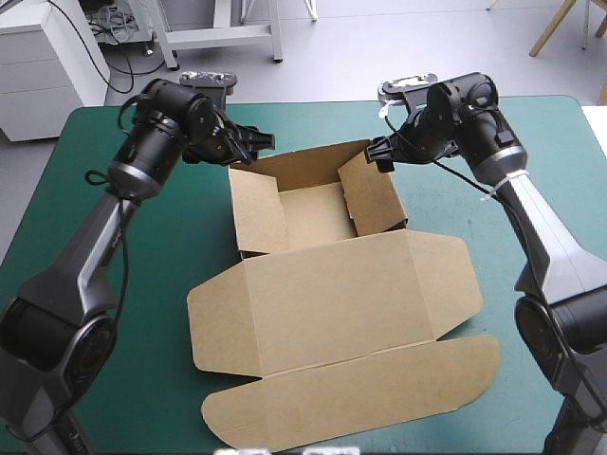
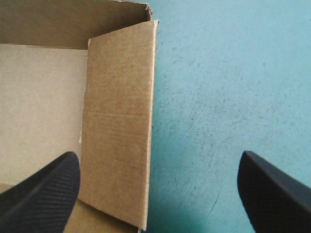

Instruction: Fold the box

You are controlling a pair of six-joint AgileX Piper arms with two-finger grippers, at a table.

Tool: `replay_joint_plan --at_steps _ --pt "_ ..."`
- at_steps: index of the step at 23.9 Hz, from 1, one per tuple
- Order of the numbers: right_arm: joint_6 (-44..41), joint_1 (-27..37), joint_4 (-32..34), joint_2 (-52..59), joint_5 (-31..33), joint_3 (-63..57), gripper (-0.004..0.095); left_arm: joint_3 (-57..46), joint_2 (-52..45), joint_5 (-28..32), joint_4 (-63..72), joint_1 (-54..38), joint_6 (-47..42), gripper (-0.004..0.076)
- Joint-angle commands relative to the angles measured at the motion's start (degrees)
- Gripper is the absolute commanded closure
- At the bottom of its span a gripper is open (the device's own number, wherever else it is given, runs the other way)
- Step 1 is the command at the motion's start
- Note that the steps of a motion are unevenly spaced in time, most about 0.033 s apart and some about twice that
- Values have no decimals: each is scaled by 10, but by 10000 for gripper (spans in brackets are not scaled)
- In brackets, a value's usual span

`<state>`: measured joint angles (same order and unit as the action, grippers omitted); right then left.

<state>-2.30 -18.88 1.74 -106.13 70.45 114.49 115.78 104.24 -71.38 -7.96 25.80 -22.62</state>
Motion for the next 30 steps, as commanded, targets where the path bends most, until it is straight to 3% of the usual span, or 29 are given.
replay_joint_plan --at_steps 1,11,27,30 --pt "19 4 8 58 -15 -16 98 20 -101 -28 -9 1 24 228" --pt "44 4 -17 -23 -26 -25 98 11 -290 -28 -3 1 93 228" --pt "83 4 -53 -99 -28 -24 99 -325 -451 -28 -3 1 92 232" --pt "83 4 -52 -100 -27 -24 198 -351 -458 -28 0 1 92 232"
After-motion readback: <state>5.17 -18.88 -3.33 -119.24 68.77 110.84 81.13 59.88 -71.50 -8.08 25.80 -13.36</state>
